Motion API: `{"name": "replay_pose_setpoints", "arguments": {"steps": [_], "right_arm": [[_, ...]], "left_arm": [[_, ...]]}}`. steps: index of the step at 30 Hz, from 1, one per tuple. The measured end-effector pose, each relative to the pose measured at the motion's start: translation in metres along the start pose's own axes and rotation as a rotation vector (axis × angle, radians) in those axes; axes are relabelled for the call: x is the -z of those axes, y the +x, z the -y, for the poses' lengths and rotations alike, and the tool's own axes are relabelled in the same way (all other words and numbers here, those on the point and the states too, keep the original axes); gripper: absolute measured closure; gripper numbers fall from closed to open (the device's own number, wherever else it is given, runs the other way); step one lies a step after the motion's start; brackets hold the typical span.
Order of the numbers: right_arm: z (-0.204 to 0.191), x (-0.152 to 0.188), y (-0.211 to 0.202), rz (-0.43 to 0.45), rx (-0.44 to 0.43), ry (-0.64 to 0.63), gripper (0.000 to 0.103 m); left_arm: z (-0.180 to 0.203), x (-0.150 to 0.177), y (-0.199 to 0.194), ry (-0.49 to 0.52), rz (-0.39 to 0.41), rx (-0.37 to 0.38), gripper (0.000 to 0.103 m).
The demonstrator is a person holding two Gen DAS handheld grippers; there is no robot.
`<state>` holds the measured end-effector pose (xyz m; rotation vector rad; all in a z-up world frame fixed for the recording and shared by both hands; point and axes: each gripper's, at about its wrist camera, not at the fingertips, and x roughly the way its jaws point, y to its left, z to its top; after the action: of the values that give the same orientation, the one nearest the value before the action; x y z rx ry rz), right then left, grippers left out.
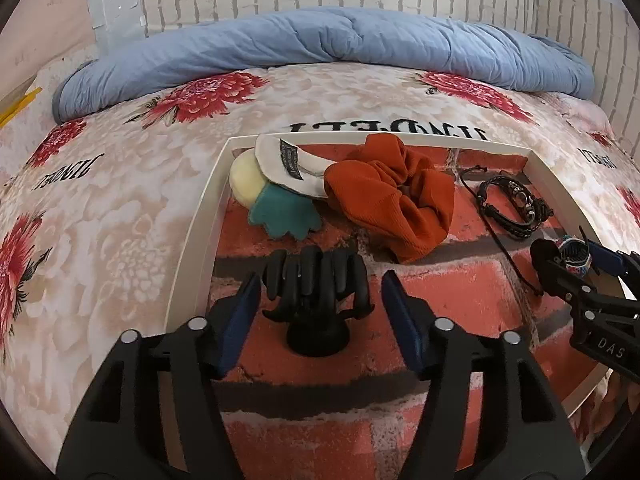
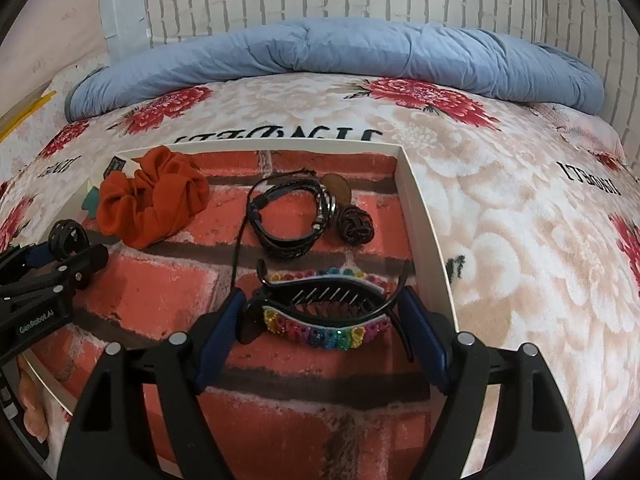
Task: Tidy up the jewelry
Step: 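Lower the black claw clip with the left tool while the right tool lowers the rainbow clip, then open both, then withdraw both open tools from the tray toward the remaining jewelry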
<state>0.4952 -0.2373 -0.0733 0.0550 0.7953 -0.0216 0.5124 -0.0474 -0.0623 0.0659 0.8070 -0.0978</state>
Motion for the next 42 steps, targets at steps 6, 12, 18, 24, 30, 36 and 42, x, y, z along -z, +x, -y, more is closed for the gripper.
{"name": "replay_pose_setpoints", "arguments": {"steps": [6,12,18,24,30,36,42], "right_arm": [[0.0,0.001,0.002,-0.013,-0.005,-0.003,0.026],[-0.003,0.002,0.002,-0.021,-0.019,-0.017,0.016],[-0.003,0.002,-0.002,-0.014,-0.018,-0.007,0.016],[0.001,0.0,-0.011,0.016,-0.019,0.02,0.016],[0.001,-0.004,-0.025,0.043,-0.011,0.025,0.009],[0.0,-0.003,-0.071,0.076,-0.018,0.027,0.009],[0.0,0.01,-0.148,0.118,0.007,-0.016,0.006]], "left_arm": [[0.0,0.0,0.0,0.001,0.0,0.0,0.029],[0.0,-0.001,-0.004,0.01,0.007,-0.003,0.02],[0.002,-0.001,-0.015,0.008,0.036,0.001,0.014],[0.001,-0.002,-0.021,0.006,0.054,-0.006,0.01],[0.0,-0.002,-0.031,-0.002,0.054,-0.011,0.008],[-0.008,0.004,-0.074,-0.026,0.069,-0.033,0.005],[-0.02,0.017,-0.138,-0.052,0.074,-0.048,0.005]]}}
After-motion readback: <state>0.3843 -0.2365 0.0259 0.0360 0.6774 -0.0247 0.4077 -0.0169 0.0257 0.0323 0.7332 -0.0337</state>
